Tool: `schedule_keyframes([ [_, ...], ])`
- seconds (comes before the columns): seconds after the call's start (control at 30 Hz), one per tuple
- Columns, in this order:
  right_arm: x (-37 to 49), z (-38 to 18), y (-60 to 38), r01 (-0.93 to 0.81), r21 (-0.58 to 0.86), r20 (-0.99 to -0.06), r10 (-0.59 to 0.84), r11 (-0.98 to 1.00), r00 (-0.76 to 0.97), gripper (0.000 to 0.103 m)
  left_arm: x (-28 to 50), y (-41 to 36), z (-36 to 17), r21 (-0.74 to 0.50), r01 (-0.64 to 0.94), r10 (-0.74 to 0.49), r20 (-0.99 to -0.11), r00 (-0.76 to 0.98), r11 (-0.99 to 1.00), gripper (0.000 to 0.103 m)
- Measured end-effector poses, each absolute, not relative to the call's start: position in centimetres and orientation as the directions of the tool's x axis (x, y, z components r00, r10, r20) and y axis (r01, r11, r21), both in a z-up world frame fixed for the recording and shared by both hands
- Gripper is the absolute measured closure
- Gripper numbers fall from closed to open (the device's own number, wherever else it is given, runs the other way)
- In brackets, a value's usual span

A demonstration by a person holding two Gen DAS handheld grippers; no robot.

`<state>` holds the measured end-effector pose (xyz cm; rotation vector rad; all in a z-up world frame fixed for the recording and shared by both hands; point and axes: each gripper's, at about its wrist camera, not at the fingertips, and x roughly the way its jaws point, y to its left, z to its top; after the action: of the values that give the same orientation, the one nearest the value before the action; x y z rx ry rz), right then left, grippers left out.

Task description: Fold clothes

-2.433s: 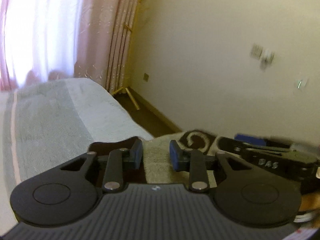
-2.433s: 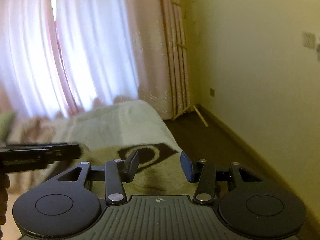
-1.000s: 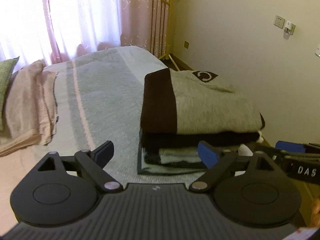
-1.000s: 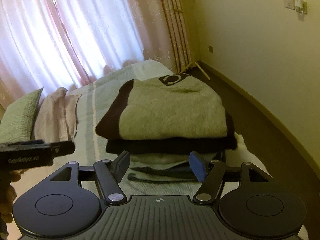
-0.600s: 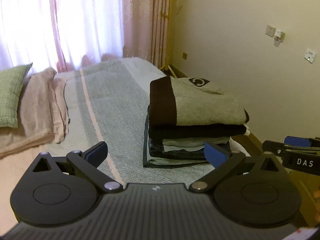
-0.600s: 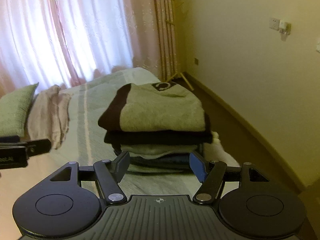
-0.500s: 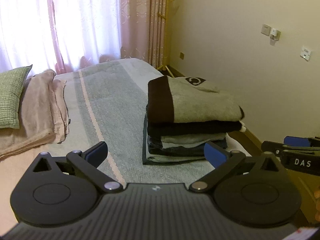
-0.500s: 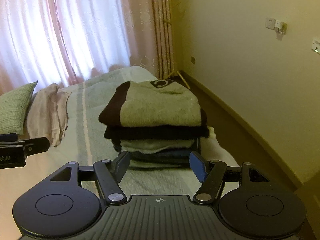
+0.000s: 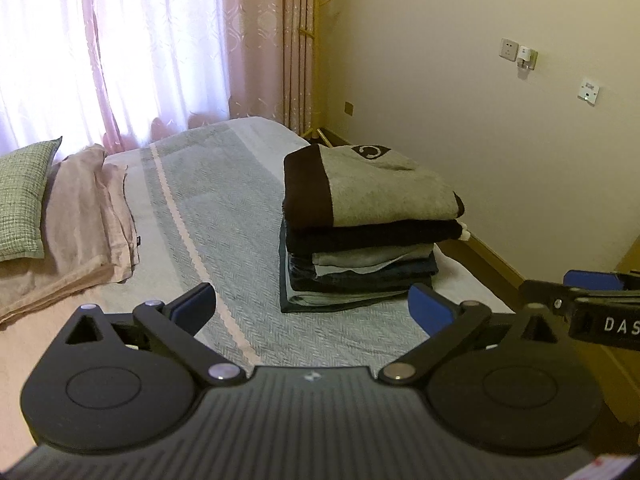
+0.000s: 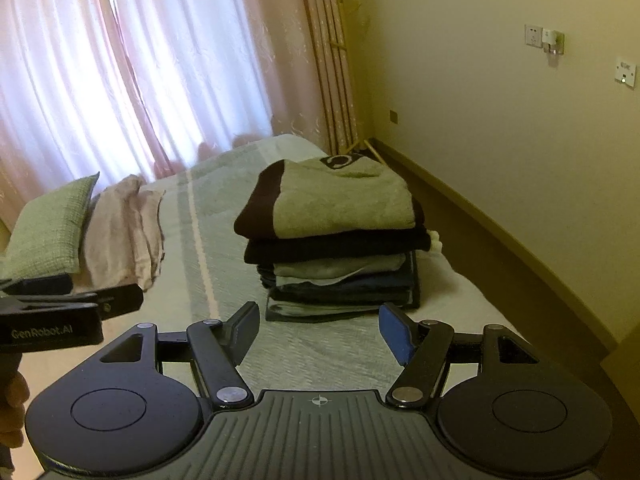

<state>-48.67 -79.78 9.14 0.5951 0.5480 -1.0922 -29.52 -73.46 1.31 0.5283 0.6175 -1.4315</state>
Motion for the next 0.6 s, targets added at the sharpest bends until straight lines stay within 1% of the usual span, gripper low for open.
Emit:
schedule_keyframes([
  [0.6,-48.69,9.61,-79.65,0.913,0.182,-0.665,-0.639,0.365,0.387,0.04,-29.78,-73.03,1.34,-0.03,0.996,-0.732,-0.68,0.041,0.083,0.002],
])
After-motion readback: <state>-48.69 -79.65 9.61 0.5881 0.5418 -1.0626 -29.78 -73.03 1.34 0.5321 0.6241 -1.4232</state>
